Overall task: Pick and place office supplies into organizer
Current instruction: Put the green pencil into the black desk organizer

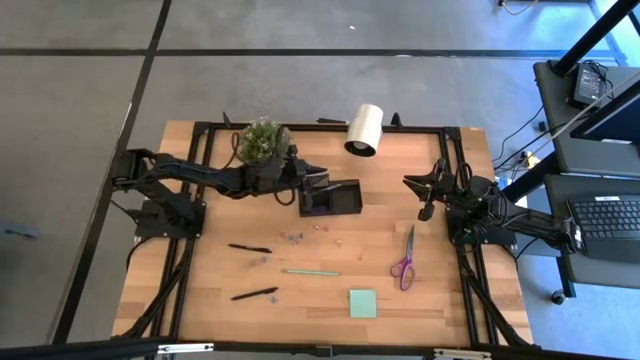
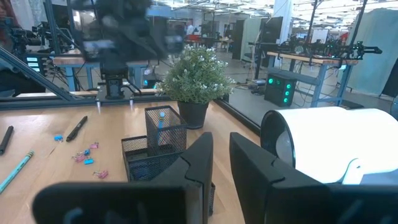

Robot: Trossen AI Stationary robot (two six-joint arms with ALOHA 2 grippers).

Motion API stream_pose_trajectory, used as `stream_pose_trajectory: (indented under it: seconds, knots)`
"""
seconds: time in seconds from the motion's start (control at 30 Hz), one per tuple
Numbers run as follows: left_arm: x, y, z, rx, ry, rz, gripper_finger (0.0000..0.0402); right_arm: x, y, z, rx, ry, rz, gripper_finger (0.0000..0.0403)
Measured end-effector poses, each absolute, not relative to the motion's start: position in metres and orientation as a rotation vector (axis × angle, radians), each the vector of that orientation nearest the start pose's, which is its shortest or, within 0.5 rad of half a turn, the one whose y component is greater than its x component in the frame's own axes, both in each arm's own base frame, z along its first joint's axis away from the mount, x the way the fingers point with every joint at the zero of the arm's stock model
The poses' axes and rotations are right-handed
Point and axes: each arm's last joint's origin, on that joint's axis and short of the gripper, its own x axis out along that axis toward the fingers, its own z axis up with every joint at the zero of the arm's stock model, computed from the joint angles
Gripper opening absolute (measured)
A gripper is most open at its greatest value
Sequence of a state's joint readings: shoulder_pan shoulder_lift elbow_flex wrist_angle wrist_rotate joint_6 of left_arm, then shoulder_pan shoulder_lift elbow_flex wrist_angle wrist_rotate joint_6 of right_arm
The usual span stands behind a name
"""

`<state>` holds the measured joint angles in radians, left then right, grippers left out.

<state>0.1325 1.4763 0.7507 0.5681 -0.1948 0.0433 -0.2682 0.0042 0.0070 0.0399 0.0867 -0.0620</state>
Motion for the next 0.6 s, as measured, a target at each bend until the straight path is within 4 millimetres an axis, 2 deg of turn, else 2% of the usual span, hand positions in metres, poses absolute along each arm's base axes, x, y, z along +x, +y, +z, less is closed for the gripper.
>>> stream_pose_trajectory:
  seconds: [0.13,0.27,0.47,0.6]
  knots:
    - [0.304,0.026,0.252,0.111,0.103,0.186,0.0082,0.093,-0.028,0.169,-0.065,-0.032,-0.356,0.0060]
    - [0.300,-0.003,0.259,0.112,0.084,0.063,0.0103,0.093,-0.028,0.169,-0.061,-0.033,-0.356,0.0060]
    - [0.292,-0.057,0.246,0.085,0.220,-0.110,0.0127,0.093,-0.028,0.169,-0.046,-0.035,-0.356,0.0060]
    - [0.279,-0.088,0.234,0.024,0.346,-0.091,0.0129,0.093,-0.028,0.169,-0.034,-0.037,-0.355,0.0060]
